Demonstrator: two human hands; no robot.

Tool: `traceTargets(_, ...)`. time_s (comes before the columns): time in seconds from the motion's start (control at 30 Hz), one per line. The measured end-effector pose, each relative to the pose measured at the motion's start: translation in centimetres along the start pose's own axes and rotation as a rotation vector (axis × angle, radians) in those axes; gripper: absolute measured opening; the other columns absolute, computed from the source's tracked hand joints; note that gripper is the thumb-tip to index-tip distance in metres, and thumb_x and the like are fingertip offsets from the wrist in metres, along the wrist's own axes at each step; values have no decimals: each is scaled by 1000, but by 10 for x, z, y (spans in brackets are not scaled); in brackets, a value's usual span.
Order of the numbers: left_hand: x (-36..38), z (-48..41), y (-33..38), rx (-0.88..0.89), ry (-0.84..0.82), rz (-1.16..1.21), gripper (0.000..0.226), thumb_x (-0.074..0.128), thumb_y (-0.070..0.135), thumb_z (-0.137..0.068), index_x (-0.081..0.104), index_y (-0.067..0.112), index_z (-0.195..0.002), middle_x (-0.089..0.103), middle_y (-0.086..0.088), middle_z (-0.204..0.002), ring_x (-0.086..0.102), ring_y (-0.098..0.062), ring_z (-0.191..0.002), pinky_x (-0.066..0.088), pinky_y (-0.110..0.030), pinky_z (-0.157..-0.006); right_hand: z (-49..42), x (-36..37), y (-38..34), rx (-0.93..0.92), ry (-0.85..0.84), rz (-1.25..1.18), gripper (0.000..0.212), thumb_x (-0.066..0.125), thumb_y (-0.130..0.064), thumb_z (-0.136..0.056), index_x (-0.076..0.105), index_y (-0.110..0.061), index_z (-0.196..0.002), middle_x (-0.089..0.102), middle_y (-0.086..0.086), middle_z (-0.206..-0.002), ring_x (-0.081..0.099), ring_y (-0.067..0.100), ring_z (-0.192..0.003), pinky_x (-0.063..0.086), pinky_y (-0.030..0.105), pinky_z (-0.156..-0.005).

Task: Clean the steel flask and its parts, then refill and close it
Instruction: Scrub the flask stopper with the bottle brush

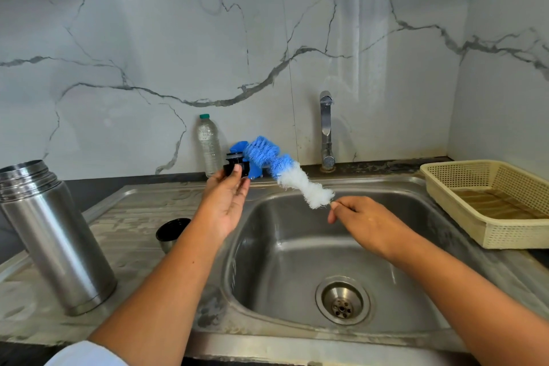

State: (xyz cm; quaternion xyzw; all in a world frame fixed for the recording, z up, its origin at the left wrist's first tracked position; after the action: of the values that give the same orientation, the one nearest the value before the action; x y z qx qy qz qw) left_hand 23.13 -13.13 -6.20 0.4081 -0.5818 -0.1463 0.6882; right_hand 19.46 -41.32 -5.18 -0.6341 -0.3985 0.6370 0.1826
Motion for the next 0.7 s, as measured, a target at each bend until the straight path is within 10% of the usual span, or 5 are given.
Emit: traceTargets(0.7, 14, 0, 4, 211, -163, -561, 37, 68, -5, -93, 47, 19, -112, 63, -5, -130, 62, -20, -122, 52, -27, -96, 8, 14, 6, 105, -221, -227, 36, 41, -38, -107, 70, -19, -98, 40, -3, -63, 25, 9, -48, 19, 28, -45)
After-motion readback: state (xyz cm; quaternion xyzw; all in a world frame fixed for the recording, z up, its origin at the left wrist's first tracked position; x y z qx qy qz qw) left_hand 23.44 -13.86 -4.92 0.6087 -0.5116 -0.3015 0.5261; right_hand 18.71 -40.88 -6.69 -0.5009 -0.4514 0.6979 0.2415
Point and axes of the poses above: each hand's wrist, its own z-axis away from the middle knuckle, its own x-axis out of the palm, y = z × x, the point moved 10 cm from there along -z, towards the middle knuckle
